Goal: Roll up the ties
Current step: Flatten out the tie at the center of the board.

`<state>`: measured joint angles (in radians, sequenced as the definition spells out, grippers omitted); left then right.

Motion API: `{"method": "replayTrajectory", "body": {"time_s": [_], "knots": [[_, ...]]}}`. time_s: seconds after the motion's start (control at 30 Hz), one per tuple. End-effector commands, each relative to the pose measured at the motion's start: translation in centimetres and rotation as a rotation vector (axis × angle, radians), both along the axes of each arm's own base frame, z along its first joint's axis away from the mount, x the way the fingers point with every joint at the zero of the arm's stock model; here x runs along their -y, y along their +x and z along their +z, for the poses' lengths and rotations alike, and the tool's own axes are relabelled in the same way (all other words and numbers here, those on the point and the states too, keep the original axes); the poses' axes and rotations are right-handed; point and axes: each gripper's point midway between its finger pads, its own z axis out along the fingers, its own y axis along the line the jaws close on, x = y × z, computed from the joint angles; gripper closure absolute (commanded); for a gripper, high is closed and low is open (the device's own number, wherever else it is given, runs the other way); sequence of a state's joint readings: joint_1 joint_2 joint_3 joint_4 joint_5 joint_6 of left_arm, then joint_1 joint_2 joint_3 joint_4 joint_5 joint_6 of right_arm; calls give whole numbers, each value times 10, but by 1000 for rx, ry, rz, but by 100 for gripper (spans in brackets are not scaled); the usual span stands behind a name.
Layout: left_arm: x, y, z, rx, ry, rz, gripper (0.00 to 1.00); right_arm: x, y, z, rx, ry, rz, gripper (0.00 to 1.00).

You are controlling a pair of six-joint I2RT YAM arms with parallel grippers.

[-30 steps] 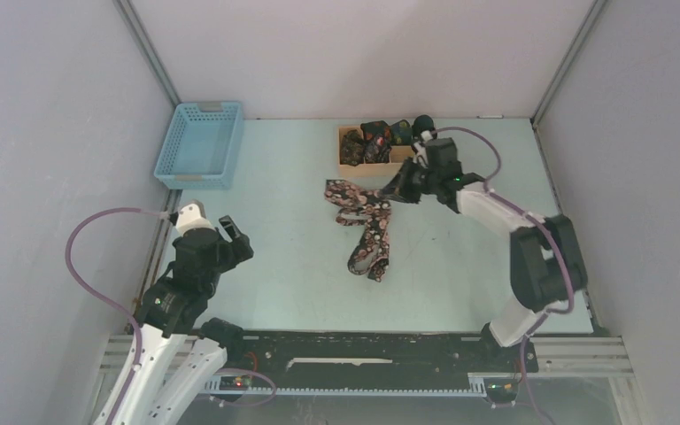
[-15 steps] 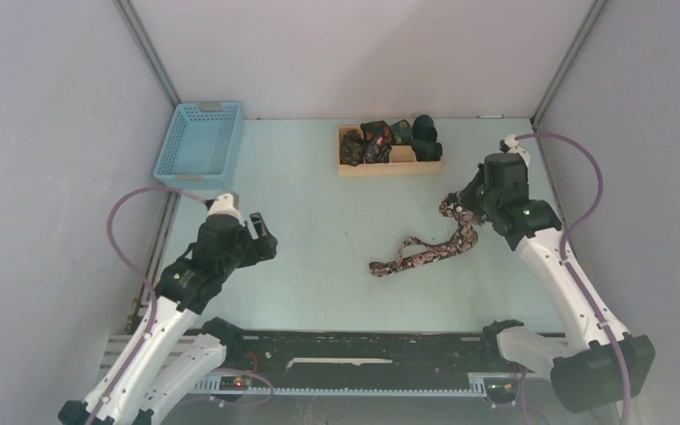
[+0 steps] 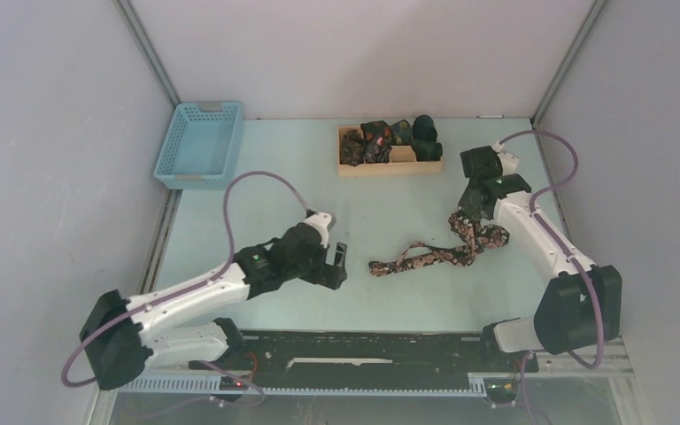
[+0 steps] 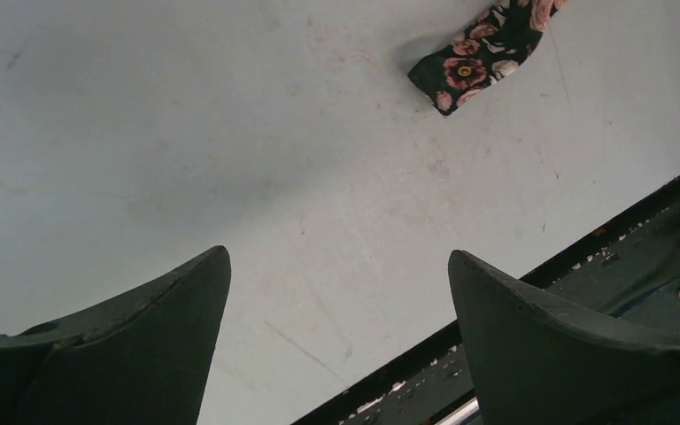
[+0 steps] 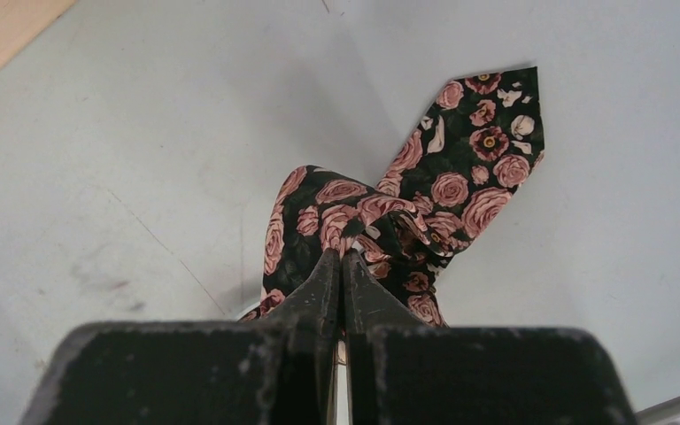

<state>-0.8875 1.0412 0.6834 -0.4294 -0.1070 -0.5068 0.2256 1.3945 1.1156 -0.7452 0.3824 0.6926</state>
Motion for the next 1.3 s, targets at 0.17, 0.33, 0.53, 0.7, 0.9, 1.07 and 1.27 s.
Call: {"method": "replayTrajectory", "body": {"time_s": [0.17,0.33,0.53,0.7,0.9,1.07,1.27], "knots": [[85,12,-3,93,15,-239,2,26,-3,10,-5,-88,-92,100],[107,26,-22,85,82,-216,9,33,-9,5,-5,-72,-104,100],[132,32,-50,45,110,-220,19,41,-14,5,-3,-77,-116,100],[147,36,-60,35,74,-205,55,44,-16,1,-4,-81,-135,100],[137,22,-41,21,-10,-184,100,50,-18,1,-9,-107,-152,100],[113,-2,11,28,-168,-156,100,46,-14,-7,-29,-127,-133,100],[66,-26,61,39,-298,-73,100,29,-3,-26,-132,-210,-71,100]]}}
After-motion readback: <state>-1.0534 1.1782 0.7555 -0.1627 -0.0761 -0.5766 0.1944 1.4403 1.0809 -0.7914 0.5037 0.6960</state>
